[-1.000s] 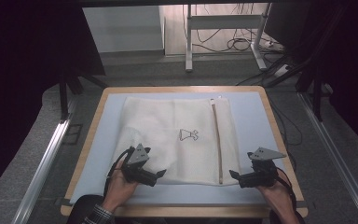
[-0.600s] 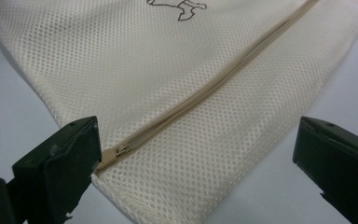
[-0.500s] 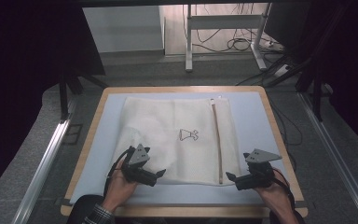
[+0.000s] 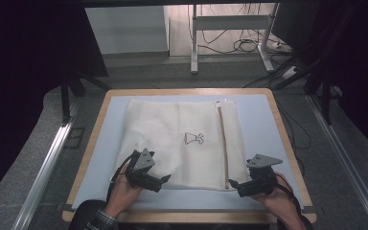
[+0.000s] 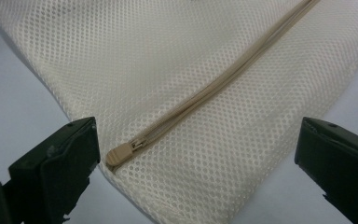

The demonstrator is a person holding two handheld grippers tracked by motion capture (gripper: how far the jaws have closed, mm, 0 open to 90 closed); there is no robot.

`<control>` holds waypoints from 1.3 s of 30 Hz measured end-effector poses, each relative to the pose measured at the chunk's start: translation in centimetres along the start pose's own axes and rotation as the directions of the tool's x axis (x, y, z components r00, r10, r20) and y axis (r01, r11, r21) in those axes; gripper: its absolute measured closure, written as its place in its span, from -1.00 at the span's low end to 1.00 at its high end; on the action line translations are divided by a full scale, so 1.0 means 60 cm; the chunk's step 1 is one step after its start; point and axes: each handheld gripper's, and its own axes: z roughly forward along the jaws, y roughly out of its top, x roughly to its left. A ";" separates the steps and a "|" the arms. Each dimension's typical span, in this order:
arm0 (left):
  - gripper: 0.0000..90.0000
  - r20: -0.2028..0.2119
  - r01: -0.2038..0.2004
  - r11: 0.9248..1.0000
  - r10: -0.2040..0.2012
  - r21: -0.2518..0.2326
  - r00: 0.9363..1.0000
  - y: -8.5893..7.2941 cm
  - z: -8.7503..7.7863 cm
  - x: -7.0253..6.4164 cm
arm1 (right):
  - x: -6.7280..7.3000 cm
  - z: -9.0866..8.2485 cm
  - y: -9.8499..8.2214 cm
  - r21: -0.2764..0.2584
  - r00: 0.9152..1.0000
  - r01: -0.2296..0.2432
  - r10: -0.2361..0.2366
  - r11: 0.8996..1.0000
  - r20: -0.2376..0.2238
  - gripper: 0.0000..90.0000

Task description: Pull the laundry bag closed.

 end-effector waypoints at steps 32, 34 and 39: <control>-0.99 0.005 -0.020 1.000 0.020 0.013 1.000 0.001 0.004 -0.005 | 0.048 0.004 0.006 0.080 0.965 0.257 -0.252 0.963 -0.067 0.34; -0.99 0.003 -0.023 1.000 0.022 0.011 1.000 0.001 0.004 -0.006 | 0.055 0.006 0.006 0.082 0.957 0.289 -0.284 0.954 -0.067 0.43; -0.99 0.004 -0.024 1.000 0.024 0.012 1.000 0.002 0.004 -0.006 | 0.060 0.011 0.007 0.087 0.948 0.315 -0.309 0.945 -0.078 0.41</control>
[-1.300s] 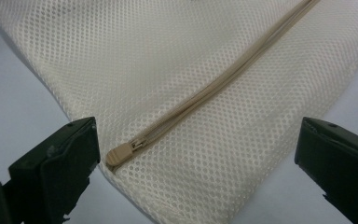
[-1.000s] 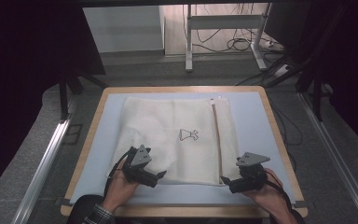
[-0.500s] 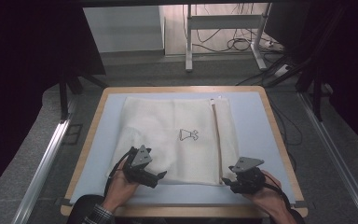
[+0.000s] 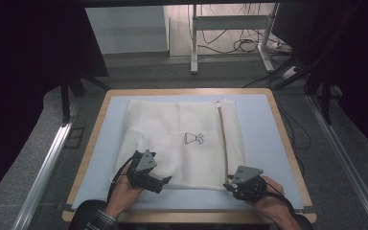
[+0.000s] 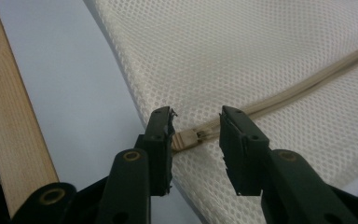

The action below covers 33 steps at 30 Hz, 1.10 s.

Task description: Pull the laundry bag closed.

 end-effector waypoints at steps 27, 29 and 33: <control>-1.00 0.000 -0.021 1.000 0.021 0.012 1.000 0.002 0.002 -0.005 | -0.008 0.007 0.006 0.028 1.000 -0.005 0.004 1.000 0.028 0.75; -1.00 0.002 -0.022 1.000 0.022 0.013 1.000 0.002 0.003 -0.005 | -0.011 0.010 0.006 0.041 1.000 -0.005 0.004 0.999 0.023 0.80; -1.00 0.016 -0.008 1.000 0.008 0.010 1.000 0.003 0.004 -0.006 | -0.012 0.014 0.006 0.056 1.000 0.000 -0.001 0.998 0.013 0.83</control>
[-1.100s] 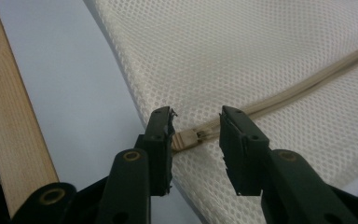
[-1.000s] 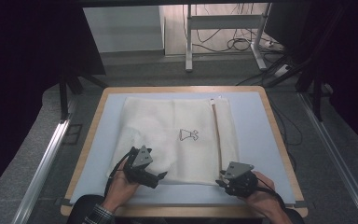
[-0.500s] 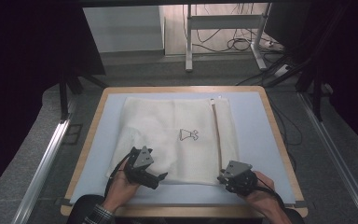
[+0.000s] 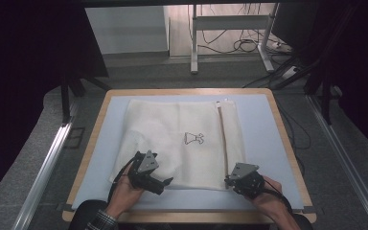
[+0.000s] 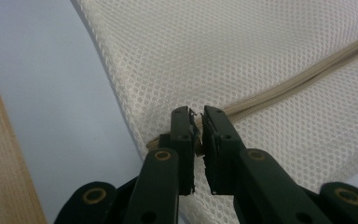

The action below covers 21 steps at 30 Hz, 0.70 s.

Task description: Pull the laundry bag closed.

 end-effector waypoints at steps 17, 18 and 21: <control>-0.99 0.074 0.044 0.999 -0.044 0.013 0.996 0.012 0.010 -0.011 | -0.007 0.006 0.000 0.028 0.999 -0.022 0.023 0.999 -0.029 0.91; -0.99 0.076 0.045 0.999 -0.046 0.017 0.996 0.014 0.012 -0.014 | -0.007 0.006 0.000 0.028 0.999 -0.022 0.023 0.999 -0.029 0.91; -0.95 0.102 0.050 0.999 -0.052 0.019 0.993 0.020 0.016 -0.021 | -0.007 0.006 0.000 0.025 0.999 -0.026 0.027 0.999 -0.031 0.91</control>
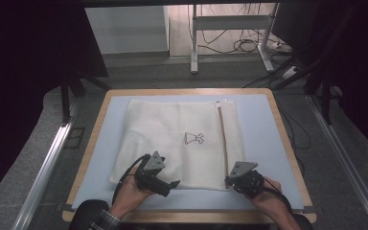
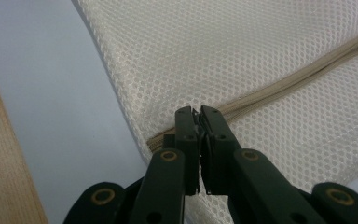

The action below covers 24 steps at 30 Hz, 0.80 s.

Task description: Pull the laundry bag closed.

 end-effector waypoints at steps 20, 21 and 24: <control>-0.22 0.108 -0.002 0.999 0.008 -0.053 0.994 0.033 0.030 -0.035 | 0.000 -0.002 -0.003 -0.012 1.000 -0.008 0.008 1.000 -0.001 0.90; -0.19 0.110 -0.003 0.999 0.009 -0.050 0.994 0.034 0.033 -0.037 | -0.001 -0.002 -0.003 -0.012 1.000 -0.009 0.009 1.000 -0.001 0.90; -0.09 0.136 0.007 0.999 -0.001 -0.044 0.991 0.038 0.041 -0.041 | -0.002 -0.002 -0.003 -0.014 1.000 -0.018 0.018 1.000 -0.005 0.90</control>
